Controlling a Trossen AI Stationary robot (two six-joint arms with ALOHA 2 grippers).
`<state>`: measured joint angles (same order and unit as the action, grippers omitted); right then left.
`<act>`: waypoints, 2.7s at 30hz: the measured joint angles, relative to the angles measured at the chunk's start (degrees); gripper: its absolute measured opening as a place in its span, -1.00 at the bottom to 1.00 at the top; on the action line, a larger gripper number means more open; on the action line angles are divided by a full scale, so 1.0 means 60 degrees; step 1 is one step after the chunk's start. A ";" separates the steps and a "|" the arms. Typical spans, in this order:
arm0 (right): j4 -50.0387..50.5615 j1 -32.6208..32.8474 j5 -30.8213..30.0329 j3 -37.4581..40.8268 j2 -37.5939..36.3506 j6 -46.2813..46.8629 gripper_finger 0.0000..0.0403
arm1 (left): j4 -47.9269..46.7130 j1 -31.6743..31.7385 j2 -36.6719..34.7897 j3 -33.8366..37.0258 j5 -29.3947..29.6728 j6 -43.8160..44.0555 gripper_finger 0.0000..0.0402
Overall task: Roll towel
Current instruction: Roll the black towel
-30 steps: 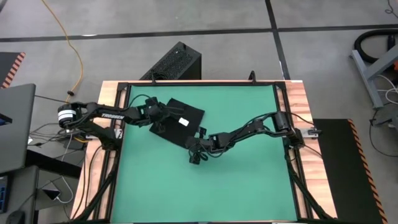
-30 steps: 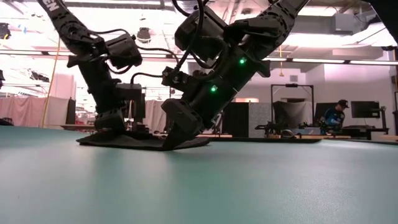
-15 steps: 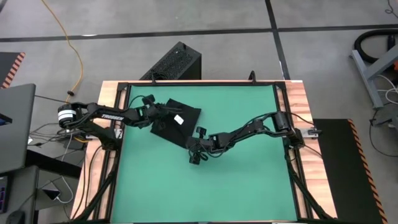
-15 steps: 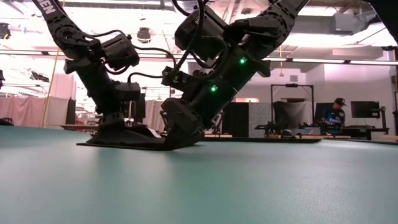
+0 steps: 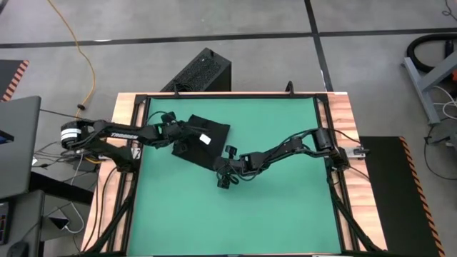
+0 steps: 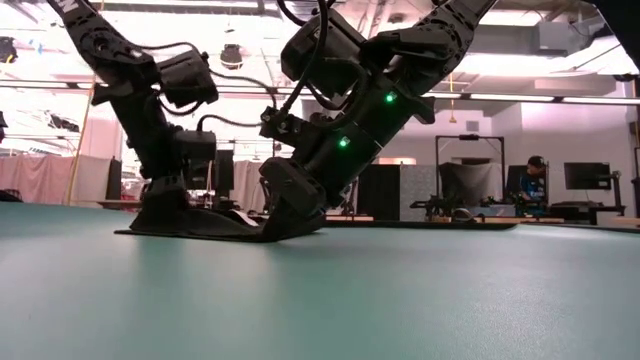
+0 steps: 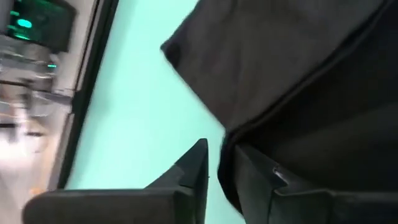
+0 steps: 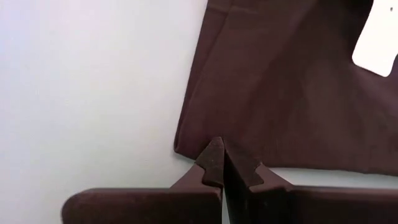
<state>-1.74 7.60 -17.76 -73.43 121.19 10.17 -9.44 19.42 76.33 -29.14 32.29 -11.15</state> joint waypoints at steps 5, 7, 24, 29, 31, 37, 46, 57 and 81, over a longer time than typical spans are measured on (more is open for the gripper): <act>-0.0004 0.0000 0.0000 0.0000 0.0002 0.0000 -0.90 | -0.1044 -0.0072 -0.1157 -0.0729 -0.1394 0.0468 -0.48; 0.0000 0.0000 -0.0004 0.0000 0.0003 -0.0004 -0.90 | -0.1549 -0.0091 -0.1600 -0.0955 -0.1510 0.0629 -0.40; -0.0033 0.0000 0.0007 0.0000 0.0000 -0.0018 -0.90 | -0.2405 -0.0819 -0.4774 0.1680 -0.2465 0.5137 -0.29; -0.0060 -0.0015 0.0011 0.0004 0.0001 -0.0022 -0.90 | -0.2411 -0.1370 -0.4765 0.1862 -0.1459 0.5490 -0.29; -0.0061 -0.0018 0.0022 0.0004 0.0001 -0.0022 -0.90 | -0.2256 -0.1532 -0.4747 0.1975 -0.1232 0.5509 -0.29; -0.0064 -0.0018 0.0029 0.0004 0.0001 -0.0018 -0.90 | -0.2182 -0.1785 -0.4664 0.2111 -0.1596 0.5818 -0.29; -0.0062 -0.0018 0.0029 0.0004 0.0000 -0.0018 -0.90 | -0.1898 -0.1847 -0.4088 0.2111 -0.1730 0.5815 -0.34; -0.0059 -0.0018 0.0029 0.0004 0.0003 -0.0018 -0.90 | -0.1633 -0.1843 -0.4042 0.1816 -0.2520 0.5577 -0.97; -0.0044 -0.0018 0.0029 0.0004 0.0000 -0.0015 -0.90 | -0.4006 -0.1843 -0.4031 0.1321 -0.2938 0.6985 -0.99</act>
<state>-2.00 7.49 -17.58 -73.41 121.19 10.09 -33.48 8.36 52.14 -21.21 14.67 30.76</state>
